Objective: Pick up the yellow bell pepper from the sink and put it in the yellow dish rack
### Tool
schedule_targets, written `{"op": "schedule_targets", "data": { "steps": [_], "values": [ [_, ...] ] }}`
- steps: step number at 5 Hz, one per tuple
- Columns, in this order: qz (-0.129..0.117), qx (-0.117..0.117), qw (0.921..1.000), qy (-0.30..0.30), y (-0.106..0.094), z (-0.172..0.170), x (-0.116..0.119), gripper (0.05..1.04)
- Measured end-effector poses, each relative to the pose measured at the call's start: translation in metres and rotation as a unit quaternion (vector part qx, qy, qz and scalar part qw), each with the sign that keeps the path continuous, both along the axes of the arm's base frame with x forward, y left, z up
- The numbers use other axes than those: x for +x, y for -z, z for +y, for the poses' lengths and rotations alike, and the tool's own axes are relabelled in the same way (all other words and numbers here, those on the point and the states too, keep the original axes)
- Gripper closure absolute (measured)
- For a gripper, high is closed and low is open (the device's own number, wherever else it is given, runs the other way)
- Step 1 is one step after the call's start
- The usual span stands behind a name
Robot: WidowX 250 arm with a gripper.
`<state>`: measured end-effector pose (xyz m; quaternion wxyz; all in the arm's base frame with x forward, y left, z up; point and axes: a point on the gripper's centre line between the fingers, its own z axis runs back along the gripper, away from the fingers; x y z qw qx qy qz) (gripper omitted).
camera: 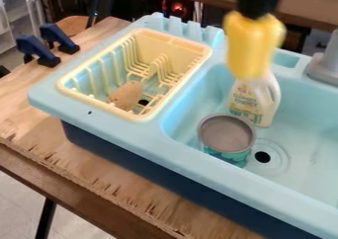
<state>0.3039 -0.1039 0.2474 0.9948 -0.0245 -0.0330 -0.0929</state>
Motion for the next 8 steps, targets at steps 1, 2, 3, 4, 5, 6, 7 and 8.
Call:
{"op": "schedule_targets", "data": {
  "steps": [1, 2, 3, 4, 5, 6, 7, 8],
  "values": [
    [-0.027, 0.0, 0.9992, -0.03, 0.003, 0.033, 0.012, 0.962],
    [-0.031, -0.007, 0.998, -0.054, 0.001, 0.058, 0.017, 0.962],
    [-0.057, 0.007, 0.9933, -0.101, 0.001, 0.074, 0.027, 0.962],
    [-0.033, 0.017, 0.9919, -0.121, 0.016, 0.08, 0.033, 0.962],
    [-0.014, 0.018, 0.9882, -0.152, 0.038, 0.094, 0.039, 0.962],
    [0.016, 0.009, 0.9858, -0.167, 0.057, 0.1, 0.044, 0.962],
    [0.037, -0.001, 0.9847, -0.17, 0.072, 0.101, 0.051, 0.962],
    [0.04, -0.014, 0.985, -0.168, 0.077, 0.099, 0.058, 0.962]
  ]
}}
